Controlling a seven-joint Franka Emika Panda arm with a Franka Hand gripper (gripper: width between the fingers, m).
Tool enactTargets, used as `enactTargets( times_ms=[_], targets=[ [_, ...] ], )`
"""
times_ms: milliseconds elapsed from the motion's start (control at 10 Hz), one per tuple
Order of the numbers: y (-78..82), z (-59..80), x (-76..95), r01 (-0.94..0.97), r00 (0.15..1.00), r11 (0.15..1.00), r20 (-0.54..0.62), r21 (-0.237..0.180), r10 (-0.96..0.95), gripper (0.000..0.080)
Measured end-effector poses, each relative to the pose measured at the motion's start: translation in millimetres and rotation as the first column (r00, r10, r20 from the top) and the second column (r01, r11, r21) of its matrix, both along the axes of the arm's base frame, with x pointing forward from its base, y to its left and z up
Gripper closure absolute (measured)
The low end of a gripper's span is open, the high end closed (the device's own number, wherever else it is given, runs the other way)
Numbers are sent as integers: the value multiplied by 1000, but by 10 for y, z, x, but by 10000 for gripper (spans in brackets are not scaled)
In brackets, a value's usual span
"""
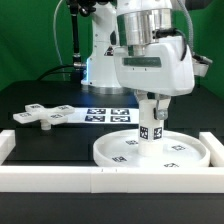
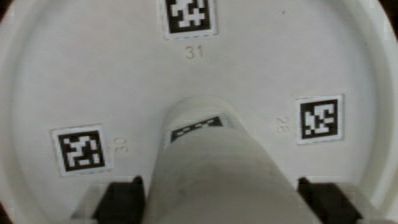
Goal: Assemble round table
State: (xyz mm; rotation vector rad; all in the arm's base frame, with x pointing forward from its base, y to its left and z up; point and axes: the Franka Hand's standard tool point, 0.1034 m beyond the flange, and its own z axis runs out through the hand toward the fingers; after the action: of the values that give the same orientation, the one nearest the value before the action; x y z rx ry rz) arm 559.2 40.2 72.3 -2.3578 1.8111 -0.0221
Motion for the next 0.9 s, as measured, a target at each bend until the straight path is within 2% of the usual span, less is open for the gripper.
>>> enactTargets(
  times_ms=[200,400,500,600,700,900],
  targets=[
    [8,-11,-6,176,984,984,-27,36,-175,390],
    [20,-10,-2,258,966,965,-39,52,-257,390],
    [23,-10,-2,242,970,969,-36,51,-241,390],
    [32,-3,-2,225,974,973,-34,50,-224,237],
    [65,56,-17,143,989,988,-39,53,-141,177],
    [138,215,-30,-10,1000,998,-29,57,11,155]
  ],
)
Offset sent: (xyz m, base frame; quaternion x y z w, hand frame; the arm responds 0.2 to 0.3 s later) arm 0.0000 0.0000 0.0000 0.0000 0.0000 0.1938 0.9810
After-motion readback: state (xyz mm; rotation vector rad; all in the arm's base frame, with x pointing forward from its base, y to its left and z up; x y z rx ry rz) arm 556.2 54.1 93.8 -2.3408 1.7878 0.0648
